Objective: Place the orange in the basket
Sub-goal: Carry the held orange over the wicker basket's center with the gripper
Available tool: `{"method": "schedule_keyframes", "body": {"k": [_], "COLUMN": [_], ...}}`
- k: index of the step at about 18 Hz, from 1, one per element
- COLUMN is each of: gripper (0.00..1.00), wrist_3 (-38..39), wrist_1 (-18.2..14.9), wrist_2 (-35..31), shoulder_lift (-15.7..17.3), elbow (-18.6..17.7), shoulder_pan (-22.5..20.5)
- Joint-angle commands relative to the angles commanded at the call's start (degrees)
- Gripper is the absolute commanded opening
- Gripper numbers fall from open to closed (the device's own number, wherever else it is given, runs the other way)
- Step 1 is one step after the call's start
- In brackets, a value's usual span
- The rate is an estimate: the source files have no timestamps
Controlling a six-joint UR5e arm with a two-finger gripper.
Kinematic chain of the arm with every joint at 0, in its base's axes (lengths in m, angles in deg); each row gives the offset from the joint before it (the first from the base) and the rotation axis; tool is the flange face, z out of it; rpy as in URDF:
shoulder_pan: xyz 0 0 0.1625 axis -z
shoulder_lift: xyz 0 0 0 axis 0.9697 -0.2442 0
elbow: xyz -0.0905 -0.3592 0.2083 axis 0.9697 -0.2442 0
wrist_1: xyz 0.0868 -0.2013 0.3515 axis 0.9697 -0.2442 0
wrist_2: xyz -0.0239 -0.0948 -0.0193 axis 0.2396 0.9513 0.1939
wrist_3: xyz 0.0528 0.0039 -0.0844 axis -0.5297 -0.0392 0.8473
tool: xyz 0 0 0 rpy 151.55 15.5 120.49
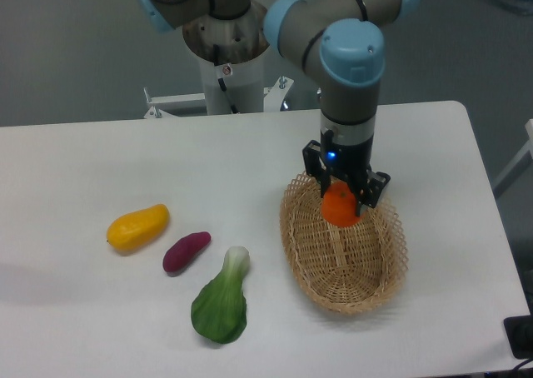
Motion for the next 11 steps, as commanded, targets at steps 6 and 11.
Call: {"method": "schedule_keyframes", "body": {"k": [6,11], "gripper": [0.53,0.61], "wrist_3": [7.75,7.58], "wrist_1": [3.97,4.06], "wrist_2": [0.09,0.0], "shoulder_lift": [-3.17,-3.61], "elbow": [-3.43,-4.58], "shoulder_pan": [0.17,0.09]}}
